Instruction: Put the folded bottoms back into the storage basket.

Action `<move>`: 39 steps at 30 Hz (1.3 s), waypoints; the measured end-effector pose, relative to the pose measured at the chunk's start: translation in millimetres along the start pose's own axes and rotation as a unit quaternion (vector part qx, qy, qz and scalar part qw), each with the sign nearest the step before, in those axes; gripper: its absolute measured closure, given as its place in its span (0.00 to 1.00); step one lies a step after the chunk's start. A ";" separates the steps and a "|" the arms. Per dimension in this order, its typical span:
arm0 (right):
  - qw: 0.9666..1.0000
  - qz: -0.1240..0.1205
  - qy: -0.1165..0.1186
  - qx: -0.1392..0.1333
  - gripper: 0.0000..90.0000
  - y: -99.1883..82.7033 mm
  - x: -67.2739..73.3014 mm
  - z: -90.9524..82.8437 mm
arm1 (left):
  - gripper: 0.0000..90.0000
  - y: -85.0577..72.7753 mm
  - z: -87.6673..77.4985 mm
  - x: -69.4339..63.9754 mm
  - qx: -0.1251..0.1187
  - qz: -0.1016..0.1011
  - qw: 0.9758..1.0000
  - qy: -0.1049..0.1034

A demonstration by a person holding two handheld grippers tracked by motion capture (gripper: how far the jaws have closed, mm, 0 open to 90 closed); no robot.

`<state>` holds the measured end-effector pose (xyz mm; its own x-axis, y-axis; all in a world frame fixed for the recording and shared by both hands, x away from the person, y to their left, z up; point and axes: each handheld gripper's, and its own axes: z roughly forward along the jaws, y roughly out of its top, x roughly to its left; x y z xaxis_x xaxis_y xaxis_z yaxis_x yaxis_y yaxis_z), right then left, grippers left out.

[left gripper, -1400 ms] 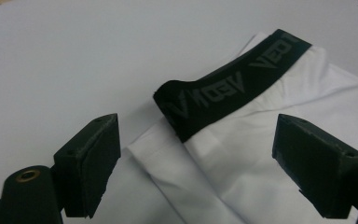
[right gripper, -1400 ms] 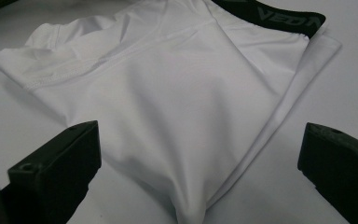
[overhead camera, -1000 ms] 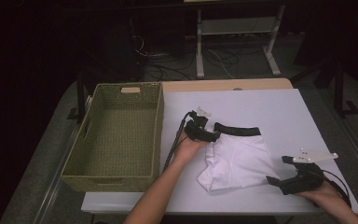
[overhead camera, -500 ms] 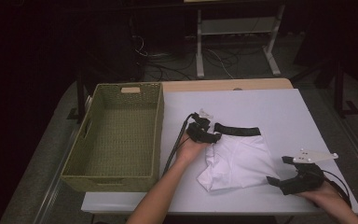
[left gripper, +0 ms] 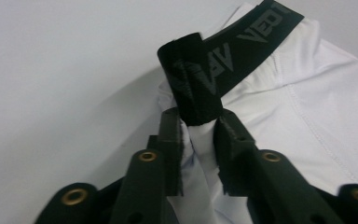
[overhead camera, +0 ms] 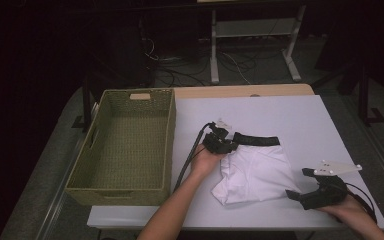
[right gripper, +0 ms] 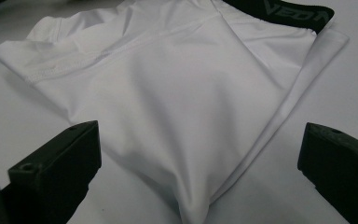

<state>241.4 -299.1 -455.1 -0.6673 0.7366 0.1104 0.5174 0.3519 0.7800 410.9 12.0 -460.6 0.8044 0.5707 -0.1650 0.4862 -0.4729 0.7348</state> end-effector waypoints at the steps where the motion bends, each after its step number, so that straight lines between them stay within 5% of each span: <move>1: 1.000 0.000 0.000 0.001 0.01 -0.6 0.0 -0.2 | 0.84 0.3 0.0 -0.6 0.001 0.001 1.000 0.001; 12: 0.999 0.005 0.007 0.032 0.18 -12.2 -0.9 -4.8 | 0.87 0.6 0.3 -0.7 0.002 -0.001 1.000 0.000; 32: 0.997 -0.022 0.006 0.070 0.89 -10.9 0.7 -0.7 | 0.89 -0.1 -0.2 2.5 -0.002 -0.012 1.000 -0.013; 39: 0.997 -0.020 0.016 0.068 0.93 -7.9 -0.7 -0.9 | 0.90 0.3 -2.0 3.2 -0.007 -0.013 1.000 -0.020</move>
<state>237.3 -302.9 -460.8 -0.7045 0.7022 0.1026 0.5567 0.4573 0.6935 413.0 15.0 -459.5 0.8048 0.5555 -0.2091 0.5018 -0.4487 0.7395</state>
